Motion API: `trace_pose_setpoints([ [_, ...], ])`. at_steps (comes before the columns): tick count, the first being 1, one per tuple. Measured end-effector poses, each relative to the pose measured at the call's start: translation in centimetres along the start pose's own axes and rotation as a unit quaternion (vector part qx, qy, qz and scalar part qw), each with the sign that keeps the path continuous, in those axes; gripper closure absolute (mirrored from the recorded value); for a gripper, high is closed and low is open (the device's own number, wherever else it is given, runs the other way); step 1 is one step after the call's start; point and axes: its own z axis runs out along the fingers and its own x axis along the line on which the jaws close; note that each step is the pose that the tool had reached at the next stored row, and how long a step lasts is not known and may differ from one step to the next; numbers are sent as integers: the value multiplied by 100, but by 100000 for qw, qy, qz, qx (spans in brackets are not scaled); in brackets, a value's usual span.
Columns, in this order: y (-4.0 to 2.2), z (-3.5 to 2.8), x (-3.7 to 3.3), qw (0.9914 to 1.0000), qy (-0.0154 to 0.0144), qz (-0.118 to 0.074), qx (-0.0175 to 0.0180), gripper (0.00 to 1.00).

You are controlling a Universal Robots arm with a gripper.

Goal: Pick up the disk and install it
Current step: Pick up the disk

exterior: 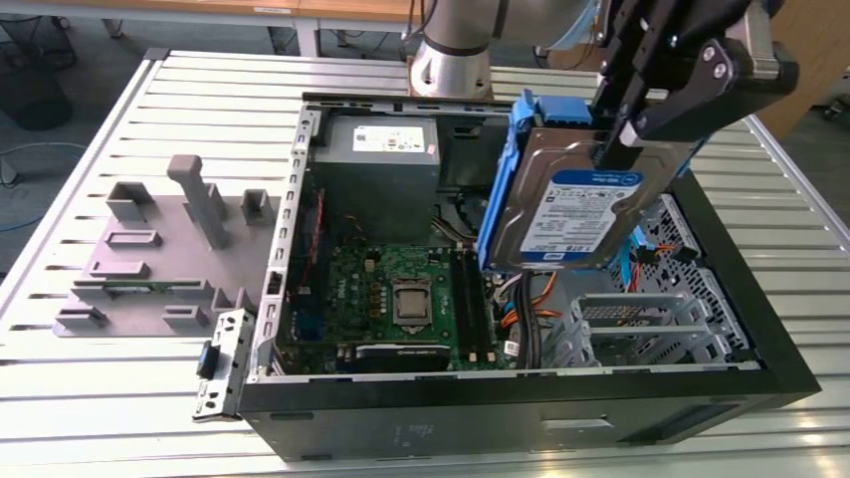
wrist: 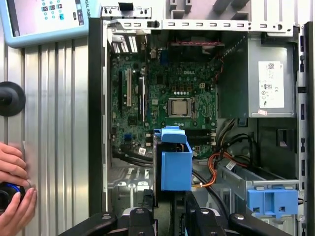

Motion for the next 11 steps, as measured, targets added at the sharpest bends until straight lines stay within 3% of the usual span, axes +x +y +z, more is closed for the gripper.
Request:
trace_pose_setpoints([
  [6,-140,8,17,100000,-10,1,2,65],
  [11,-228,18,73,100000,-13,-6,1,65],
])
